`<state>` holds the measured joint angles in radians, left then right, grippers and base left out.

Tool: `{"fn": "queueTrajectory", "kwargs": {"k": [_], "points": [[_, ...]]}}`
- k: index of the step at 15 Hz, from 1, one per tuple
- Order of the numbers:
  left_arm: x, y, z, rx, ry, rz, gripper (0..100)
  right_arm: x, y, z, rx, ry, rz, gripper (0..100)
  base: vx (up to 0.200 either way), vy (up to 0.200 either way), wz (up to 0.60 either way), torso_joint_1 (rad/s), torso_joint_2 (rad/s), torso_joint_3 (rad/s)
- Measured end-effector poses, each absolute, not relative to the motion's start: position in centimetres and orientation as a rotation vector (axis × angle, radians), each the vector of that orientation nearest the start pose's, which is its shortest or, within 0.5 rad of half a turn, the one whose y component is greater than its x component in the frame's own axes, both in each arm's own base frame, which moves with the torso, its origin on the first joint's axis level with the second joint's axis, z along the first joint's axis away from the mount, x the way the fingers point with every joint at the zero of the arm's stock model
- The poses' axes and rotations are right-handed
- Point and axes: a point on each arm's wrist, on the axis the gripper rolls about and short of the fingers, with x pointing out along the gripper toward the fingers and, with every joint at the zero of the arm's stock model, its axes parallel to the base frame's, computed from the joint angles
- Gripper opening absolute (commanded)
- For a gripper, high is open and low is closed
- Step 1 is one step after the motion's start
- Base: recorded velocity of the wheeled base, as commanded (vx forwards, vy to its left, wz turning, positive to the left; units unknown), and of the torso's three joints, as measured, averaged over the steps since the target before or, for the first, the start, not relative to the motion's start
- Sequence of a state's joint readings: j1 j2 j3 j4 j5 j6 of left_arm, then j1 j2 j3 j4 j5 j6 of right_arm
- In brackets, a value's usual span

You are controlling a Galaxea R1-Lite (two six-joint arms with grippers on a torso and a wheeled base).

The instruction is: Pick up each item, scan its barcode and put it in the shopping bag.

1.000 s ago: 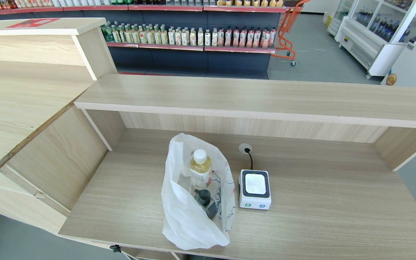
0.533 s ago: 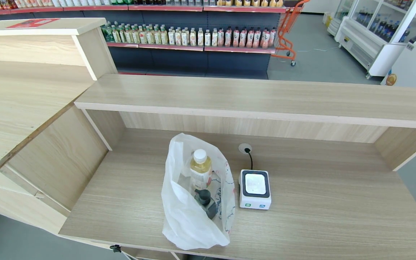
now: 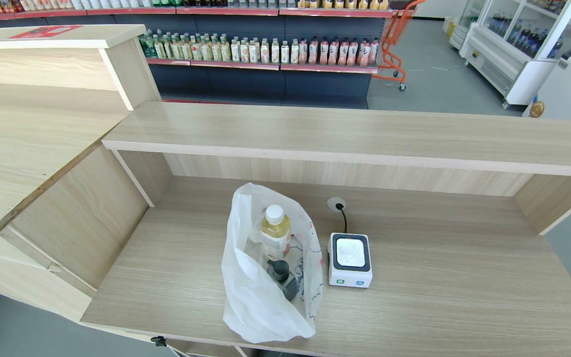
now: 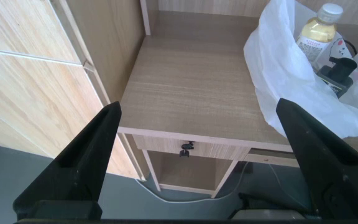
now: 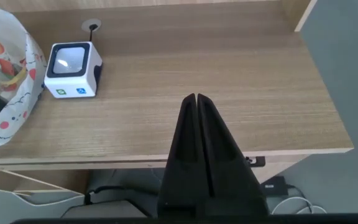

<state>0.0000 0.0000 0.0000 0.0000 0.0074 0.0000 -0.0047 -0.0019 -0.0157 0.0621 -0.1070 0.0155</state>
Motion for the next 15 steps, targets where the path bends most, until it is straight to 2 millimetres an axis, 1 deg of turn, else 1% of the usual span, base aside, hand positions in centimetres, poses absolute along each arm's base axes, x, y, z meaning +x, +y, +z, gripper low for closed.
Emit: {"fn": "queueTrajectory", "kwargs": {"k": [4,10,15], "points": [[-2.28,0.02,7.55,-0.007,0.0,0.007,100,-2.44,-0.23,7.33,0.014,0.044,-0.112,0,0.0,0.0,0.0,0.0,0.0,0.0],[-2.16,0.02,7.58,0.01,0.016,0.004,100,-2.44,-0.23,7.32,0.029,0.045,-0.113,0,0.2,-0.2,0.0,0.004,0.0,0.0],[-2.25,0.01,7.56,0.007,0.006,0.007,100,-2.44,-0.23,7.32,0.03,0.044,-0.113,0,0.0,0.0,0.0,0.0,0.0,0.0]]}}
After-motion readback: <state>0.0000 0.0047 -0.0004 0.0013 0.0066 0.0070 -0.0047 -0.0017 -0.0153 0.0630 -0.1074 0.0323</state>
